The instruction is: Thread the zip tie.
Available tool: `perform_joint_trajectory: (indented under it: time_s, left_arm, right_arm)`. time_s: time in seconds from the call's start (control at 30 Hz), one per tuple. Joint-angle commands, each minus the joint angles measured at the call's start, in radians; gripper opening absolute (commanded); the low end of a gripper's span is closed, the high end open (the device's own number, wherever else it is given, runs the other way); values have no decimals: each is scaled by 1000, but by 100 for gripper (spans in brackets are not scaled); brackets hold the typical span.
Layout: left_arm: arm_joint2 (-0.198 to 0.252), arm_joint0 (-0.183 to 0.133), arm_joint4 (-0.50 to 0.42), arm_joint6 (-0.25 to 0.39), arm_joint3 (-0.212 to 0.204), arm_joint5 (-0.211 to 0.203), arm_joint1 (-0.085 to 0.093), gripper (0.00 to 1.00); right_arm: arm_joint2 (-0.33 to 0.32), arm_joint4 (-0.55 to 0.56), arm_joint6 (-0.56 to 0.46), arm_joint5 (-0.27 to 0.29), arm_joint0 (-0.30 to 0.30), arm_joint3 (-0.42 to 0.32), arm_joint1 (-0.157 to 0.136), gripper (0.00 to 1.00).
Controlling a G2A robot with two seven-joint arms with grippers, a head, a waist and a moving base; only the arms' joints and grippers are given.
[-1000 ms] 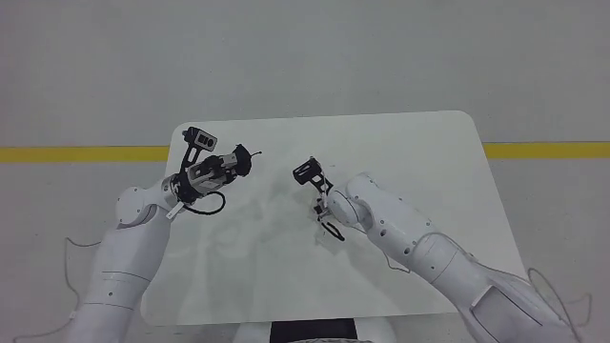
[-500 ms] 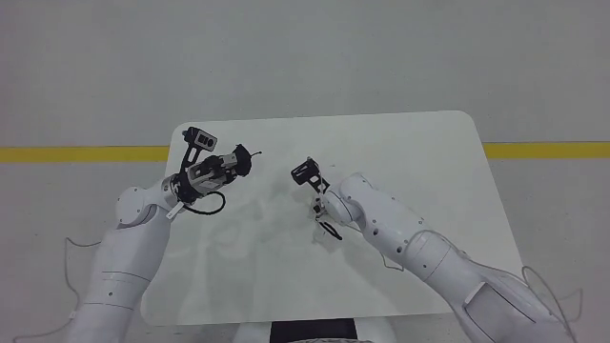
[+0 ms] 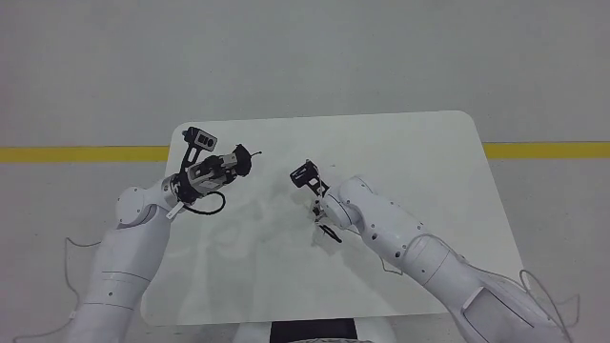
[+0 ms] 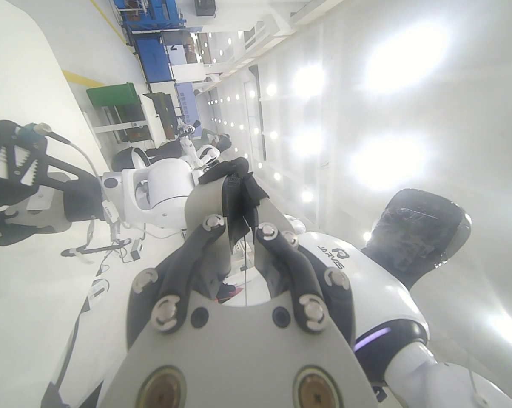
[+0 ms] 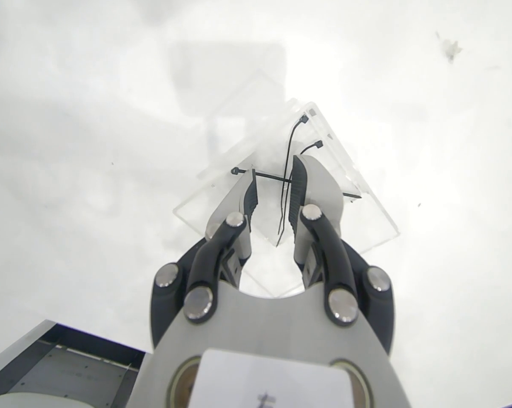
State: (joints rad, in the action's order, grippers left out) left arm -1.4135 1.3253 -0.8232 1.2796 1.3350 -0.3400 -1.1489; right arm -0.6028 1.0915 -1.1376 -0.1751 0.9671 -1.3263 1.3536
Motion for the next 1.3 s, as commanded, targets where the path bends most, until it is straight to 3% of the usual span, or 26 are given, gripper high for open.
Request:
perform_joint_trajectory:
  time_s: [0.0,0.53,1.27]
  left_arm:
    - [0,0,0,0,0,0,0,0]
    - [0,0,0,0,0,0,0,0]
    - [0,0,0,0,0,0,0,0]
  right_arm:
    - [-1,3,-5,6,1,6,2,20]
    - [-26,53,-25,27,13,-27,14,19]
    - [-35,70,-19,54,8,32,46,17]
